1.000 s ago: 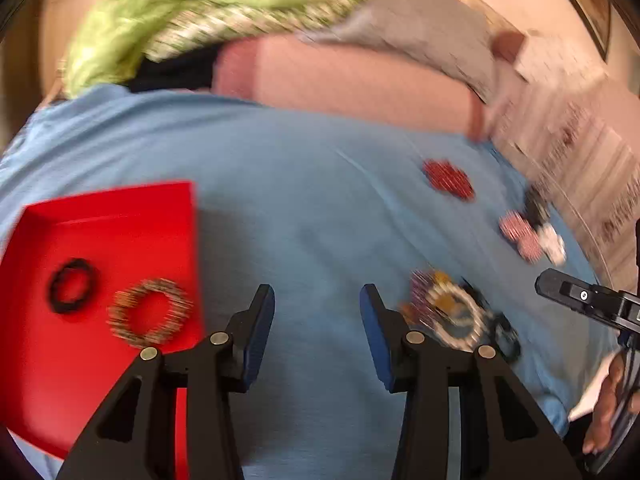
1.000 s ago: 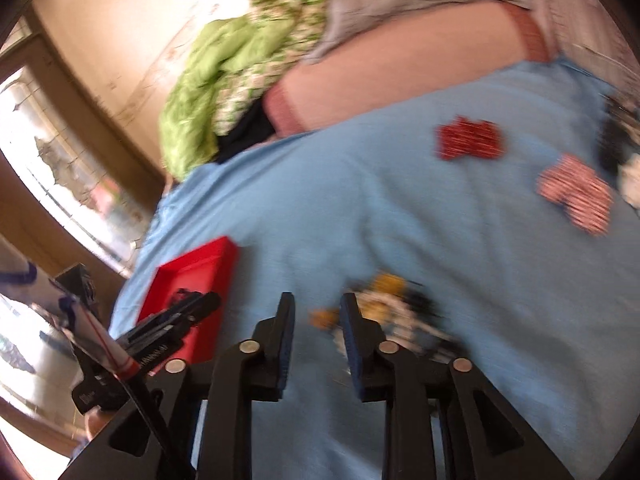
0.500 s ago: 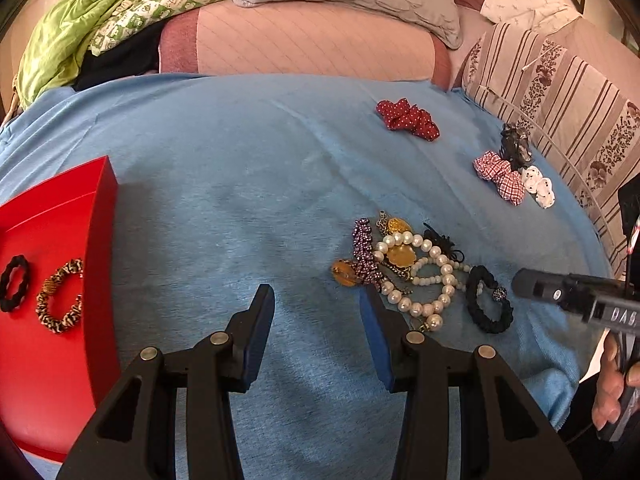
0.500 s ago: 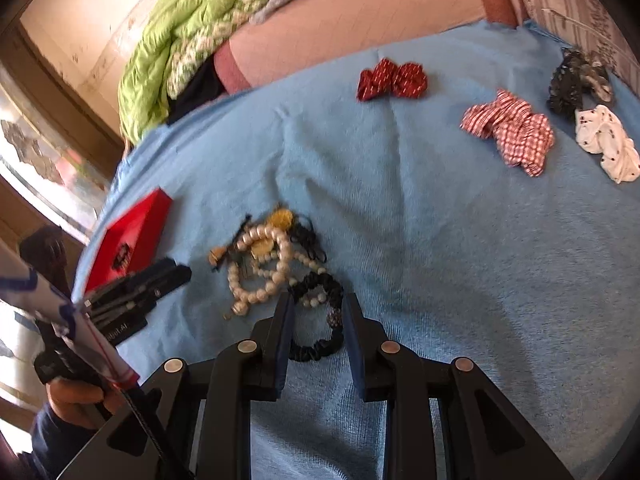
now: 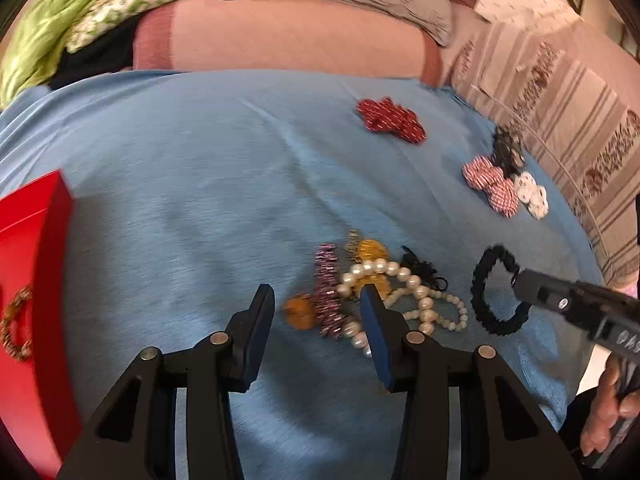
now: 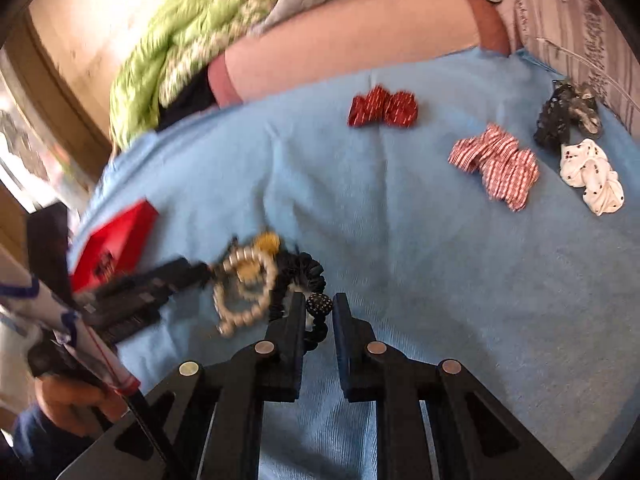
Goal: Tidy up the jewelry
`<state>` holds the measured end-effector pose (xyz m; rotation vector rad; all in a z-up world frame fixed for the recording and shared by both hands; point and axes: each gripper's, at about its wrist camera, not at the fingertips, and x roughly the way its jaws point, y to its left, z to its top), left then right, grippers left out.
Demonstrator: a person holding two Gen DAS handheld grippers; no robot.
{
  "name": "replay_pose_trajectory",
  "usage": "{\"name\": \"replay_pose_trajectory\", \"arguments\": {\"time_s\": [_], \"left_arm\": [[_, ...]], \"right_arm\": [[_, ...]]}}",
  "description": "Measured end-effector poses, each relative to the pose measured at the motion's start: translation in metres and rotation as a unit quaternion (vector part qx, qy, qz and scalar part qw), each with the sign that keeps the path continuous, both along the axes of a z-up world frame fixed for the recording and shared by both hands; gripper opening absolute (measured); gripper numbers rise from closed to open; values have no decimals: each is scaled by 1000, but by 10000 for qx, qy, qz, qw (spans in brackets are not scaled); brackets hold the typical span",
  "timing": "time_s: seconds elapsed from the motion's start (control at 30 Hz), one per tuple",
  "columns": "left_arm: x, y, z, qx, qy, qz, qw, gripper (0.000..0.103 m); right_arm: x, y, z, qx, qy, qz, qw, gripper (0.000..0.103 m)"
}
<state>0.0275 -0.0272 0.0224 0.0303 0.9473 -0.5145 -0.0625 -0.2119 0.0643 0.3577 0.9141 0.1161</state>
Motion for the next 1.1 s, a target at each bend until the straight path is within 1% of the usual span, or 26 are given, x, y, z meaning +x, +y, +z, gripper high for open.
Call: {"name": "replay_pose_trajectory", "arguments": {"time_s": [0.03, 0.1, 0.13, 0.2, 0.27, 0.3, 0.33, 0.37, 0.47, 0.63, 0.73, 1.1], "left_arm": [[1, -6, -2, 58, -20, -58, 10000, 31], [3, -12, -4, 203, -119, -33, 9997, 18], [6, -11, -5, 200, -98, 28, 9997, 16], [14, -8, -10, 148, 69, 105, 9998, 15], [18, -4, -11, 63, 135, 154, 9998, 15], [18, -3, -10, 27, 137, 161, 9998, 14], [18, -2, -9, 53, 96, 153, 9998, 10], [16, -1, -6, 28, 14, 136, 9999, 8], [9, 9, 10, -252, -184, 87, 9995, 8], [-5, 26, 37, -385, -692, 141, 9968, 8], [-11, 34, 48, -376, -880, 180, 9952, 8], [-16, 56, 59, -293, -1029, 299, 9938, 8]], "right_arm": [[2, -3, 1, 116, -1, -10, 9999, 15], [4, -4, -2, 223, 50, -17, 9997, 15], [3, -5, -3, 244, 71, -6, 9997, 15], [4, -4, -4, 306, 104, 49, 9995, 15], [6, -4, -3, 326, 85, 68, 9994, 15], [6, -3, -2, 356, 67, 99, 9993, 15], [6, -1, -2, 375, 48, 101, 9992, 15], [6, -1, -2, 400, 20, 102, 9991, 15], [7, 1, 5, 466, -143, 127, 9987, 15], [8, 7, 16, 519, -398, 208, 9976, 15], [9, 15, 20, 483, -526, 306, 9970, 15], [22, 55, 28, 311, -796, 656, 9942, 15]]}}
